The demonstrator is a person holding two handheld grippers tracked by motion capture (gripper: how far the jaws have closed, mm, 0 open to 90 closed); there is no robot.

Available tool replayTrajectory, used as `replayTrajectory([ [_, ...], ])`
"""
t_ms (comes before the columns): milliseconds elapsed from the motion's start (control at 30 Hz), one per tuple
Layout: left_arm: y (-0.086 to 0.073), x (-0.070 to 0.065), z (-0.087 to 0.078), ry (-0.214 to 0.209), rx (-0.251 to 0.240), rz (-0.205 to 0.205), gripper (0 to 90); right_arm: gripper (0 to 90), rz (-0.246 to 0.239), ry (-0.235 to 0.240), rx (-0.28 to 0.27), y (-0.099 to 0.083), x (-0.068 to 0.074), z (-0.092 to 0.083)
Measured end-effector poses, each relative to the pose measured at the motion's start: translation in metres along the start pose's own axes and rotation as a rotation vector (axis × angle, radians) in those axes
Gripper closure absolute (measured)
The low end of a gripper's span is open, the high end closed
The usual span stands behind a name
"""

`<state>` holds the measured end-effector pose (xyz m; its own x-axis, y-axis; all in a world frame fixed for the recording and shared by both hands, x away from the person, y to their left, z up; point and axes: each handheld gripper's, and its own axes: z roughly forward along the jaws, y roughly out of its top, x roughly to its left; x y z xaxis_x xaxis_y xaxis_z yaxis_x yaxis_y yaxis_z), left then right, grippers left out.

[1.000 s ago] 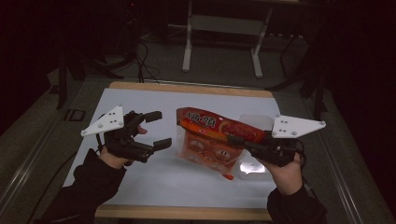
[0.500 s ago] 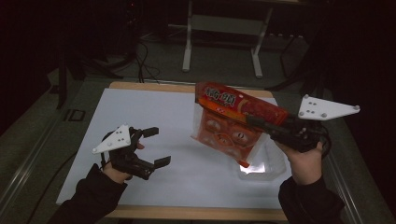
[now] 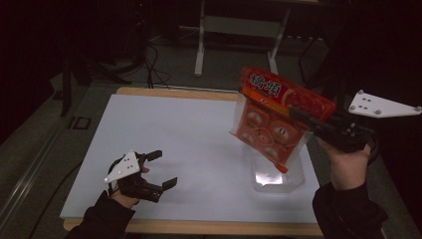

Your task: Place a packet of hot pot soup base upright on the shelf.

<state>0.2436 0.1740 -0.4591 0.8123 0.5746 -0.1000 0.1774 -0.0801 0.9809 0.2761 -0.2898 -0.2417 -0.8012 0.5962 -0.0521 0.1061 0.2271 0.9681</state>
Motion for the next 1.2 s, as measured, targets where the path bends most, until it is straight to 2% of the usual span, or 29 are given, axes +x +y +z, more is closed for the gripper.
replayTrajectory([
  [133,-0.008,0.002,-0.002,0.015,0.009,-0.004,1.8,90.0,0.009,-0.029,0.0,-0.003,-0.008,-0.005],
  [167,-0.013,0.002,-0.003,0.02,0.02,-0.003,1.8,90.0,0.028,-0.052,-0.002,-0.009,-0.015,-0.009],
  [300,-0.017,0.002,-0.003,0.04,0.032,0.006,1.8,90.0,0.034,-0.067,-0.002,-0.015,-0.021,-0.01],
  [333,-0.021,0.003,-0.004,0.05,0.034,-0.005,1.8,90.0,0.047,-0.086,0.002,-0.025,-0.028,-0.012],
  [500,-0.028,0.002,-0.005,0.068,0.038,0.003,1.8,90.0,0.081,-0.097,0.009,-0.039,-0.038,-0.011],
  [533,-0.03,0.0,-0.006,0.088,0.03,0.025,1.8,90.0,0.094,-0.103,0.02,-0.046,-0.042,-0.01],
  [600,-0.03,0.0,-0.007,0.104,0.02,0.039,1.8,90.0,0.106,-0.109,0.034,-0.053,-0.046,-0.008],
  [933,-0.034,0.003,-0.007,0.095,0.016,0.018,1.8,90.0,0.143,-0.134,0.082,-0.088,-0.058,0.003],
  [1200,-0.035,0.004,-0.008,0.097,0.015,0.013,1.8,90.0,0.172,-0.144,0.094,-0.114,-0.06,0.01],
])
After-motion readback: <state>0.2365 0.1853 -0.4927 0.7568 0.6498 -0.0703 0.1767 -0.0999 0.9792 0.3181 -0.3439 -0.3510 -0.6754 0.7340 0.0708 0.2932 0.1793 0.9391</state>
